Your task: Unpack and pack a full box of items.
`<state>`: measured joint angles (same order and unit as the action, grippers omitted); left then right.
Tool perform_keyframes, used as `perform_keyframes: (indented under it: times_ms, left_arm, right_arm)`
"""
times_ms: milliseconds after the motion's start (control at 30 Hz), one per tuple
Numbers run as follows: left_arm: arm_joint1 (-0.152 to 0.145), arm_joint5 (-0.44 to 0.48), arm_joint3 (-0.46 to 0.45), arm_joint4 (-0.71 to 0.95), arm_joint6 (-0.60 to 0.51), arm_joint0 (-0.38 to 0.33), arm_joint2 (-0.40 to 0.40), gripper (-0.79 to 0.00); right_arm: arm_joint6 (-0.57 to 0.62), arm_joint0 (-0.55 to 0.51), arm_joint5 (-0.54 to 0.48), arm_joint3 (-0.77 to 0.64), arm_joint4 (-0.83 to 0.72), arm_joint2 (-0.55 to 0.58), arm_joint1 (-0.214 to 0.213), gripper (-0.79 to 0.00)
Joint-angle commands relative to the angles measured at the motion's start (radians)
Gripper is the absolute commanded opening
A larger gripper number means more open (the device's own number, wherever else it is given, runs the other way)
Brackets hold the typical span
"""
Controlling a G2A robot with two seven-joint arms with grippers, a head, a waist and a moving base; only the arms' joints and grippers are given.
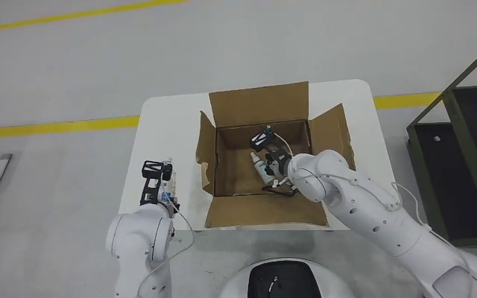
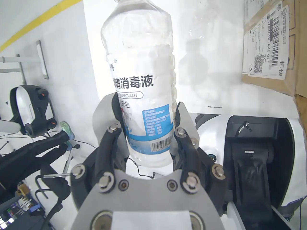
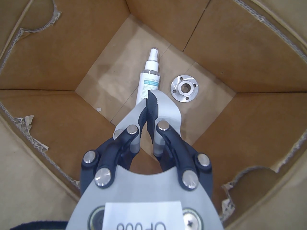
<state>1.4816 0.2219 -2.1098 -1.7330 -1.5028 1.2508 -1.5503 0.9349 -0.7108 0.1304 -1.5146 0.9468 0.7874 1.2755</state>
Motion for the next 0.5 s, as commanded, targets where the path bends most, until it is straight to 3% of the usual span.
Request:
perform_keyframes:
  times_ms: [0, 467]
  left_arm:
    - [-0.001, -0.009, 0.040, -0.018, 0.027, -0.006, 0.017, -0.785]
    - [-0.009, -0.052, 0.289, -0.138, 0.146, 0.005, 0.042, -0.785]
  right_arm:
    - [-0.015, -0.011, -0.002, -0.010, 0.007, 0.012, -0.001, -0.785]
    - [-0.017, -0.099, 0.029, -0.103, 0.061, 0.123, -0.019, -0.785]
